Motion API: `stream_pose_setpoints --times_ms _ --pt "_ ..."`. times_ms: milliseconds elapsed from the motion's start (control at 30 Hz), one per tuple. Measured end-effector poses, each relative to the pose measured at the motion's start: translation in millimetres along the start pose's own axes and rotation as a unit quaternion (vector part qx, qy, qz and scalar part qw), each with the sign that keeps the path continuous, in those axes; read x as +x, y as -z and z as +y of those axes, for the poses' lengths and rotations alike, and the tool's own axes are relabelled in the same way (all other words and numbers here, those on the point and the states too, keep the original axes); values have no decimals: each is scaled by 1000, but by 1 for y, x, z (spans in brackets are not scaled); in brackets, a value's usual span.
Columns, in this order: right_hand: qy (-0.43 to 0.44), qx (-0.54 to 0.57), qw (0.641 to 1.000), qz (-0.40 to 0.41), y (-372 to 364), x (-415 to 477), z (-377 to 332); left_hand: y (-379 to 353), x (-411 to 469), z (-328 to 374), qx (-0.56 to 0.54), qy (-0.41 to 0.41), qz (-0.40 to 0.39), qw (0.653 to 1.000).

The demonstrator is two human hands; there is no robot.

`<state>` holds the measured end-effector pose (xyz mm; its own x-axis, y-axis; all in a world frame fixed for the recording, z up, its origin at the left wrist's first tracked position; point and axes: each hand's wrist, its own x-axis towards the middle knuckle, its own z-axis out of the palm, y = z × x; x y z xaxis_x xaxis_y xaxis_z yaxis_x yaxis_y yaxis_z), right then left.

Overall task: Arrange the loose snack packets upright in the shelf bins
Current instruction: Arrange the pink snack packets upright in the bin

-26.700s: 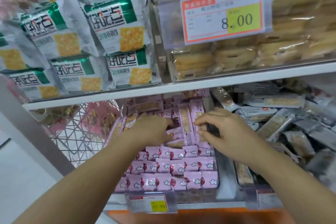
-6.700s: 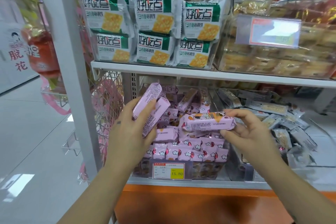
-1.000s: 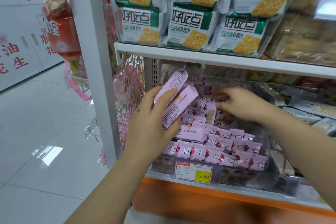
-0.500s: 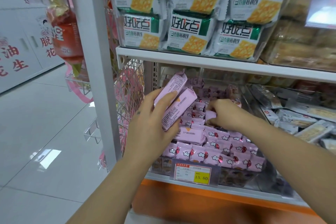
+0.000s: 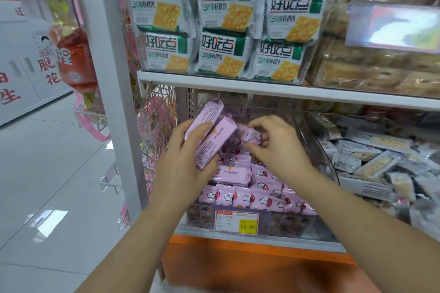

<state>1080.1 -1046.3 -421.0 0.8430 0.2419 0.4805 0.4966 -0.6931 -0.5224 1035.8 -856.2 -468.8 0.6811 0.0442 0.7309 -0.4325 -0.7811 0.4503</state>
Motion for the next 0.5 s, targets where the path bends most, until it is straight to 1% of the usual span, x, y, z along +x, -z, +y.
stream_pose_setpoints --times_ms 100,167,300,500 --pt "-30 63 992 -108 -8 -2 0 0 0 -1 -5 -1 1 1000" --pt "-62 109 982 -144 -5 -2 1 1 0 -2 -6 -1 2 1000" --pt "-97 205 966 -122 10 4 -3 1 1 -2 -2 -13 11 1000" --pt "-166 330 916 -156 -2 11 -31 1 0 -1 8 -42 16 999"
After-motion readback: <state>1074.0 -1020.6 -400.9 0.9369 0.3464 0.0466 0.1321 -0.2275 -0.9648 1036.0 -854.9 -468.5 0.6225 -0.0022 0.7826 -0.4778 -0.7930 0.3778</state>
